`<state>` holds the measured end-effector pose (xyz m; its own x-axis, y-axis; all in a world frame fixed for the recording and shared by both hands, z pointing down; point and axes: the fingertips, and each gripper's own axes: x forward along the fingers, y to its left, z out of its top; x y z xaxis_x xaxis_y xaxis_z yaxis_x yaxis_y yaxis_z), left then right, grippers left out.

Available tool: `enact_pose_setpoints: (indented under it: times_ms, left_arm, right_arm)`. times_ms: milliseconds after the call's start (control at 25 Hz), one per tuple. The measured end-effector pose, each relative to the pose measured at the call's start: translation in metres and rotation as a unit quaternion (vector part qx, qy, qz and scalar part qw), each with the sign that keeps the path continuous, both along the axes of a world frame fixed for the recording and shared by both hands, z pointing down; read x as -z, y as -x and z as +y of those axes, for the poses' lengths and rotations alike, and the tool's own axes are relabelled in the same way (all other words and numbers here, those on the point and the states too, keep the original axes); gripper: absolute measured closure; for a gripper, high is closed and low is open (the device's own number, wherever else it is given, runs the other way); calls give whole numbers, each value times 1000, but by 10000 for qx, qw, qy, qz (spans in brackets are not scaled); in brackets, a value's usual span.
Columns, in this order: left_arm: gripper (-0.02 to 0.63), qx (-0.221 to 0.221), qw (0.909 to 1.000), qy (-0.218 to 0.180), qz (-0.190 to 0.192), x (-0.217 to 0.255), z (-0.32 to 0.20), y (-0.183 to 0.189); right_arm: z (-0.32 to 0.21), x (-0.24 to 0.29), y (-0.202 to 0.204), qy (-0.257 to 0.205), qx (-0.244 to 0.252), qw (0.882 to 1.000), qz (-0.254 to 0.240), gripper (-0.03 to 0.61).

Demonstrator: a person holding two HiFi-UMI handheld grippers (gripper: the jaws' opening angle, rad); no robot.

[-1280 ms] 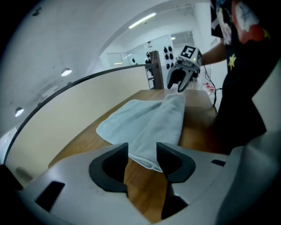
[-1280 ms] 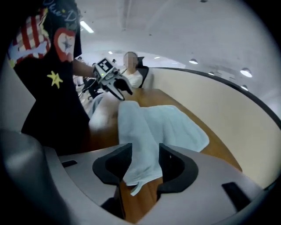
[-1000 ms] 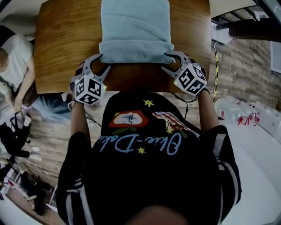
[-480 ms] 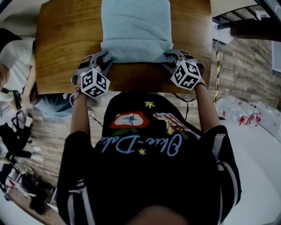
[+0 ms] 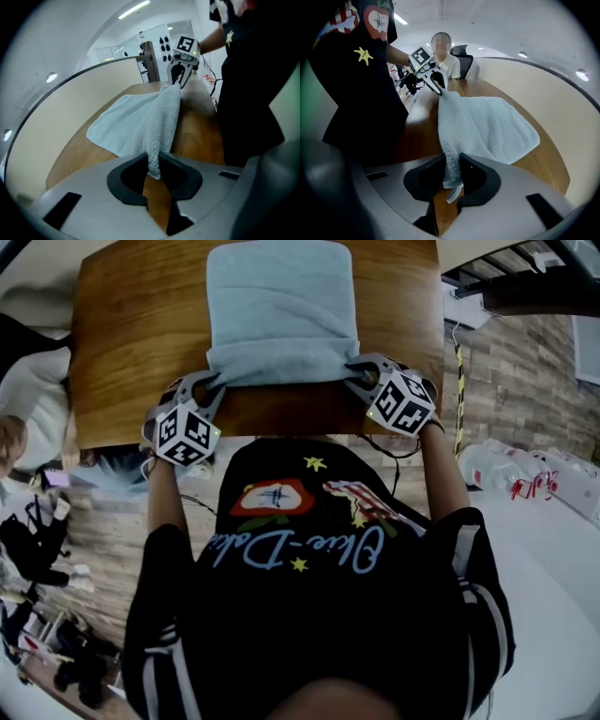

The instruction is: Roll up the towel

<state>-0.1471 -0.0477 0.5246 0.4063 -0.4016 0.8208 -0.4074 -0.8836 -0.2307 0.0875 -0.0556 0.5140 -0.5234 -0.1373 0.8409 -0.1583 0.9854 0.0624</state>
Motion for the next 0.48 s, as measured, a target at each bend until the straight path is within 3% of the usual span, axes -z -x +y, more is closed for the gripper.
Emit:
enact_pose_setpoints:
  times_ms: [480]
  left_arm:
    - [546,18,9954,774,570,27,31,-6]
  right_arm:
    - [18,38,-6,854,-264,9929,-788,509]
